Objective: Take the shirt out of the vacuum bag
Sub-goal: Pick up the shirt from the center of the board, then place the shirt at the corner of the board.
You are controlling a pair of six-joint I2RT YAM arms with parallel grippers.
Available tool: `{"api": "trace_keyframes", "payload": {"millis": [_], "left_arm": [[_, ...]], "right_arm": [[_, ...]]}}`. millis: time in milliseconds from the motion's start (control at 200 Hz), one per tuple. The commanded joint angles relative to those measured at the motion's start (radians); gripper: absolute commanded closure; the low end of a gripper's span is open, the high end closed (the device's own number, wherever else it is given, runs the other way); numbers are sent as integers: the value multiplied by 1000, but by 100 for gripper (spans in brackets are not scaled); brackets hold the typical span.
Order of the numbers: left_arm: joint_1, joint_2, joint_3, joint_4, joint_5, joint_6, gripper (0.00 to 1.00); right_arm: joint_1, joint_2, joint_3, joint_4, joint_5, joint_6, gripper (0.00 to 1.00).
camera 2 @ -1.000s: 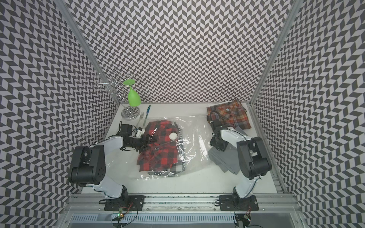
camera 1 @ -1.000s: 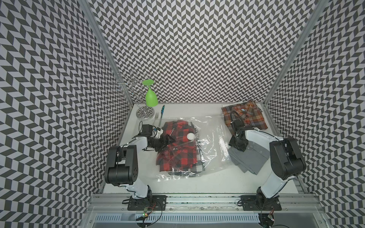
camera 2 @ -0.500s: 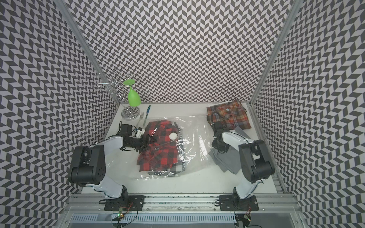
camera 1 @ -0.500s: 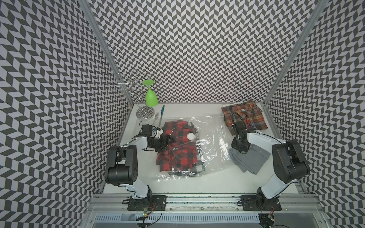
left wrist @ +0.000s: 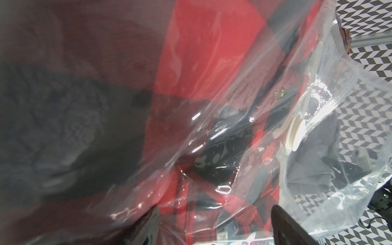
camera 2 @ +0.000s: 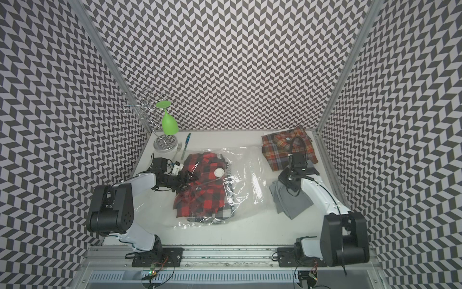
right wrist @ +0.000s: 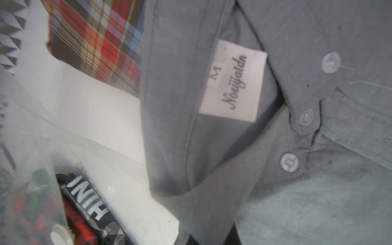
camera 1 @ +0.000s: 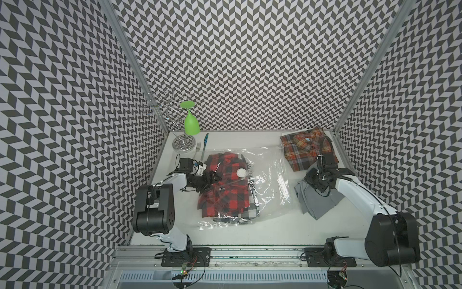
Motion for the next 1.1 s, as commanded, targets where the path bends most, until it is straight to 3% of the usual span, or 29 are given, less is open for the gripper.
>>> {"api": "trace_keyframes", "payload": {"millis": [0,235,681,1096], "left_arm": [[17,71,-57,-58,-219,28,15],[15,68,-57,-57,-222,29,15],[13,65,-56,-61,-229,28,16],[10,64,-59,-61,-237,25,16]], "right_arm": [[-40,-39,35,30,-20,13,100],[-104,-15,93,95,-3,-29,100],[-116,215,341,140,25,-153,100],[-111,317,440,187,-28,-123,100]]}}
